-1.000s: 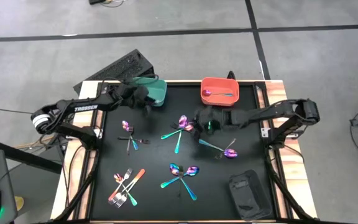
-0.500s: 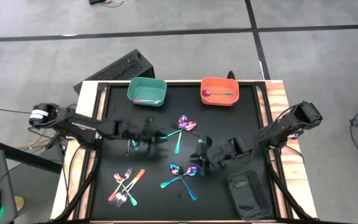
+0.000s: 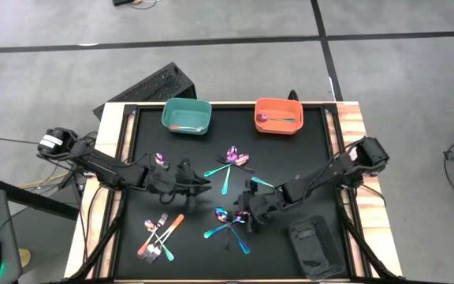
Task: Sort silverware by color (type)
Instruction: Put the purple spoon into the black bin
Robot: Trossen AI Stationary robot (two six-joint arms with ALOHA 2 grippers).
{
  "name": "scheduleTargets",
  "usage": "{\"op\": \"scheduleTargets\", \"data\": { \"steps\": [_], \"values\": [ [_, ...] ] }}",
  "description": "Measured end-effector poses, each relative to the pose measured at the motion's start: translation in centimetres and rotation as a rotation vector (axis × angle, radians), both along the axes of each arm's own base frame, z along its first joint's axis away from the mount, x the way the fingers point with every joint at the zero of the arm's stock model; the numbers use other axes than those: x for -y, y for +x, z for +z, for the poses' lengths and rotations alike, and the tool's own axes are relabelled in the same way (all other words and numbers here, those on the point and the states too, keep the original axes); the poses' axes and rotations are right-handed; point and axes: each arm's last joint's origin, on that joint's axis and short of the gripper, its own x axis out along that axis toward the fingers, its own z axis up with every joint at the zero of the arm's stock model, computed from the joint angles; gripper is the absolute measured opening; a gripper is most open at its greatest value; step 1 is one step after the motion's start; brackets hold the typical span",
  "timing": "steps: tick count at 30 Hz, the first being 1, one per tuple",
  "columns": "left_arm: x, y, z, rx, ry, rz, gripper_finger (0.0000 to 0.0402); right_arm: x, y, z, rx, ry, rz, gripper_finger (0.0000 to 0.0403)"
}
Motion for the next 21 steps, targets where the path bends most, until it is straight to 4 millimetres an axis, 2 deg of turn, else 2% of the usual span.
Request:
{"op": "scheduleTargets", "data": {
  "steps": [7,13,21],
  "values": [
    [-0.2,0.0,0.0,-0.001,0.025,0.062,0.0088,-0.3,0.2,-2.3,-0.097,-0.041,0.116,0.0200],
    [-0.9,0.1,-0.1,-0.016,0.047,0.087,0.0088,-0.2,-0.2,-2.5,-0.151,-0.094,0.177,0.0183],
    [-2.6,0.3,-0.2,-0.043,0.129,0.130,0.0088,1.4,-0.7,-3.0,-0.286,-0.083,0.180,0.0153]
  ]
}}
